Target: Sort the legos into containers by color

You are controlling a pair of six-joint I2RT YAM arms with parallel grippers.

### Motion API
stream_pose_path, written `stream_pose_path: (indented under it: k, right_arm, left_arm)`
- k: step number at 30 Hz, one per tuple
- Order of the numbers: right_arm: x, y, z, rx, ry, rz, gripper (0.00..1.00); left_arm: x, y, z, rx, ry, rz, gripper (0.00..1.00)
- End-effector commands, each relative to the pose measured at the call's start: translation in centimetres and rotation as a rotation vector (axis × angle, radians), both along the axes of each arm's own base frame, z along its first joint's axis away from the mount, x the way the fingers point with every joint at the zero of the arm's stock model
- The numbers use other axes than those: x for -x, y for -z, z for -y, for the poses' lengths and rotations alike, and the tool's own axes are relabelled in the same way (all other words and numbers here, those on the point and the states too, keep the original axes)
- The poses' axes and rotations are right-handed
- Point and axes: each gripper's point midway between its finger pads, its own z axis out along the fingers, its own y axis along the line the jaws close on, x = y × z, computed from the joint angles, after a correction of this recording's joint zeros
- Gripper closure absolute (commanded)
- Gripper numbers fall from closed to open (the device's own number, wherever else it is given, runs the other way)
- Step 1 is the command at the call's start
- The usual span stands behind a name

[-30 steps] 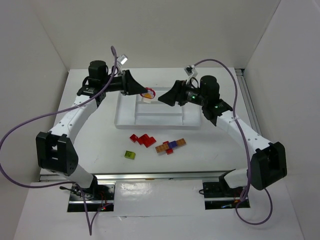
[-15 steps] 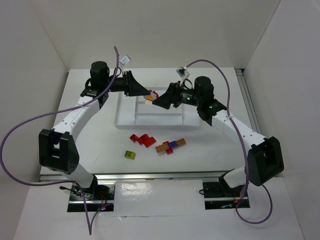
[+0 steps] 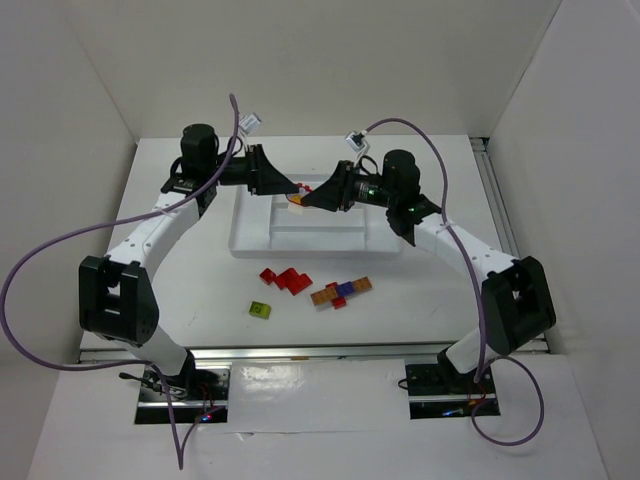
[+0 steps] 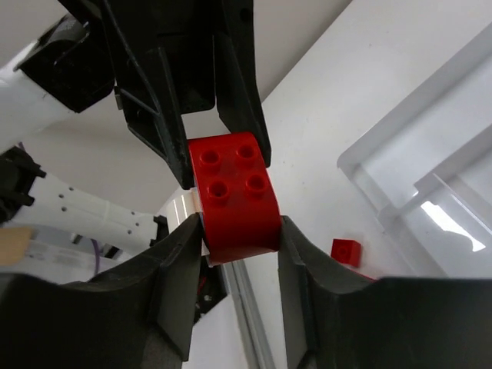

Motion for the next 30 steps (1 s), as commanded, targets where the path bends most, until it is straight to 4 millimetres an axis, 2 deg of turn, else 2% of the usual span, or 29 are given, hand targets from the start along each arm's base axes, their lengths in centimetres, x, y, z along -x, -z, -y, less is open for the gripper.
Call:
stream_pose_path:
  k: [1,3,6,7,8,10,11,13,16,18,19,20,21,22,23,24,26,27,29,30]
  right_arm:
    - [-0.4,-3.0,-0.7,-0.072,-0.007,0.101,0.77]
    - [-0.6,-3.6,-0.3,-0.072,0.035,0.100,0.87]
    - [-0.8,-3.2,0.2,-0.048,0.076,0.088,0.92]
    - [-1.2,-3.3,0.6,-0.039,0.116,0.088,0.95]
    - [-1.3,-3.5,0.8,-0.037,0.134,0.086,0.96]
    - [-1.5,-3.2,1.5,-0.013,0.183,0.088,1.00]
    - [-2.0,-2.5,2.1,0.025,0.233,0.079,1.00]
    - [-2.3,-1.9,3.0,0.059,0.295,0.070,1.00]
    - [-3.0,-1.3,5.1,0.122,0.437,0.075,1.00]
    - [-3.9,-1.2,7.0,0.163,0.560,0.075,1.00]
    - [-4.0,-1.0,7.1,0.183,0.577,0.083,1.00]
    - [-3.9,-1.4,7.2,0.178,0.595,0.093,1.00]
    - [-4.3,-1.1,7.9,0.202,0.631,0.095,1.00]
    - [-3.9,-1.4,7.6,0.195,0.623,0.102,1.00]
    - [-3.8,-1.4,7.4,0.203,0.627,0.111,1.00]
    - [-3.8,-1.2,7.5,0.215,0.643,0.105,1.00]
    - [-3.6,-1.0,6.8,0.233,0.642,0.112,1.00]
    - [-3.5,-0.9,6.7,0.241,0.648,0.121,1.00]
    - [-3.8,-0.9,7.0,0.247,0.682,0.123,1.00]
    - [-3.8,-0.8,6.4,0.244,0.672,0.113,1.00]
  left_arm:
    - [1.1,-0.5,0.5,0.010,0.058,0.024,1.00]
    - [1.1,0.1,0.4,-0.005,0.053,0.018,1.00]
    - [0.3,0.4,0.3,-0.033,0.011,0.034,1.00]
    - [0.2,0.3,0.2,-0.048,-0.005,0.018,0.90]
    - [0.0,0.4,0.1,-0.063,-0.019,0.017,0.75]
    - [-0.8,0.9,-0.1,-0.095,-0.056,0.019,0.37]
    - [-0.8,1.0,-0.2,-0.106,-0.064,0.012,0.14]
    - [-1.3,1.5,-0.4,-0.126,-0.098,-0.007,0.00]
    - [-1.9,1.7,-1.1,-0.149,-0.151,-0.017,0.00]
    - [-2.1,2.0,-1.4,-0.170,-0.187,-0.031,0.03]
    - [-2.5,2.7,-1.7,-0.190,-0.223,-0.041,0.03]
    - [-2.0,2.7,-1.4,-0.186,-0.217,-0.061,0.03]
    - [-1.7,3.2,-1.3,-0.172,-0.226,-0.098,0.03]
    - [-1.5,3.6,-0.9,-0.158,-0.224,-0.122,0.05]
    - [-1.1,3.3,-0.7,-0.128,-0.211,-0.130,0.05]
    - [-1.5,2.7,-0.4,-0.087,-0.209,-0.097,0.06]
    - [-0.8,3.1,-0.1,-0.025,-0.209,-0.184,0.09]
    - [-1.1,1.9,-0.1,0.012,-0.223,-0.142,0.12]
    - [-0.5,1.7,0.6,0.006,-0.246,-0.093,0.13]
    - [0.2,1.1,1.9,-0.026,-0.227,-0.023,0.14]
